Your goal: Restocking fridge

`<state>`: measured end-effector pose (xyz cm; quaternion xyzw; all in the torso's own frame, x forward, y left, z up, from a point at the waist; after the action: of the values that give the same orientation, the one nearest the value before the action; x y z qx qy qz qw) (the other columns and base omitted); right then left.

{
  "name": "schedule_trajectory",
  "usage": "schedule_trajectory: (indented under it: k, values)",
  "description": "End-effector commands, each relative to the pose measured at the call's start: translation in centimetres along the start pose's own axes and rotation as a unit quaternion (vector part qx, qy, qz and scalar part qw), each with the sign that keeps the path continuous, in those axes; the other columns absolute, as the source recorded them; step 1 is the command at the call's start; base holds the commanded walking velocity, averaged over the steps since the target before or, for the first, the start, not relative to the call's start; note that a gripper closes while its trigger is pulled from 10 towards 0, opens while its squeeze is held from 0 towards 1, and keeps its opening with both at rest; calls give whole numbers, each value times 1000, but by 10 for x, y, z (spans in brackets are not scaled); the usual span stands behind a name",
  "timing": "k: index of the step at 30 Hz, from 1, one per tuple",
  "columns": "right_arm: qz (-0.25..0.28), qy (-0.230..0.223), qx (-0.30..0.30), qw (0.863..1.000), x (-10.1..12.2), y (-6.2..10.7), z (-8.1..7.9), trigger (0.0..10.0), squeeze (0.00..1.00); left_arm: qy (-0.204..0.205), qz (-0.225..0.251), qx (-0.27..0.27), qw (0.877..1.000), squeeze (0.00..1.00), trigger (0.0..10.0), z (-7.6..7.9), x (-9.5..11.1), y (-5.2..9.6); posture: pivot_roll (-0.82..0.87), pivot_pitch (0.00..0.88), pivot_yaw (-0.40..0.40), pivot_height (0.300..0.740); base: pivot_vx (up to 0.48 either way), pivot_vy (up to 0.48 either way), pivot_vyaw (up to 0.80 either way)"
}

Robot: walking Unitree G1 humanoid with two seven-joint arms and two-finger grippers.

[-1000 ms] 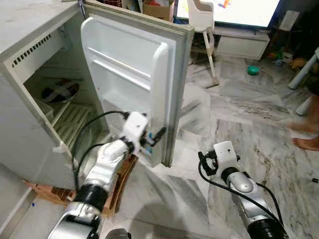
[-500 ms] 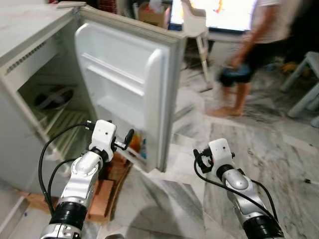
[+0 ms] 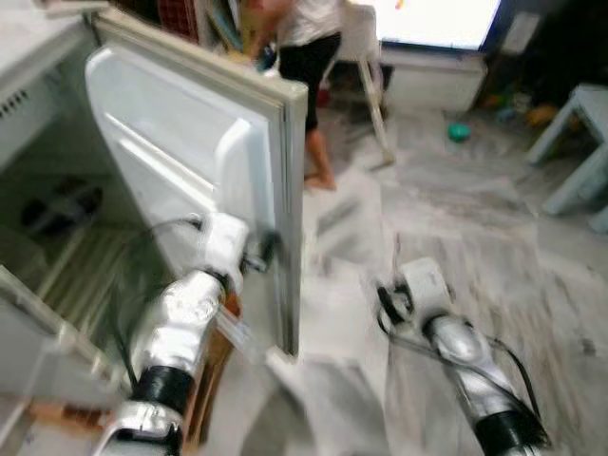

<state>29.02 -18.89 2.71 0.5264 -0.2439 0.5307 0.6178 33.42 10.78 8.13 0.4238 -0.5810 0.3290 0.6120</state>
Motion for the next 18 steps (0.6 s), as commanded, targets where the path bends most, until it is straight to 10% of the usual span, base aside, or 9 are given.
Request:
schedule_trajectory:
  k: [1,18]
  values:
    - [20,0,10,1000,12,-5,-9,10000,0,-24,20,-16,999,0,10000,3,16,-9,27,0,-43,740,439,0,0]
    - [15,2,6,1000,8,-4,-9,10000,0,-38,-9,29,999,0,10000,-28,-10,18,32,0,-44,740,398,0,0]
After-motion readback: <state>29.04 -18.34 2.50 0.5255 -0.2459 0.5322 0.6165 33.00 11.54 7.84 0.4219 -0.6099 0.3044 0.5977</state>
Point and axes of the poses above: a point about 5 cm out from each wrist's last joint towards the gripper, its own y axis pointing back from the gripper into the wrist, its own x axis along the axis of the wrist's last joint, z = x × y, the point moved 1 cm from there along -y, pointing out of the wrist towards the gripper, and after that the axes turned 6 degrees about y, right-handed, at the moved point
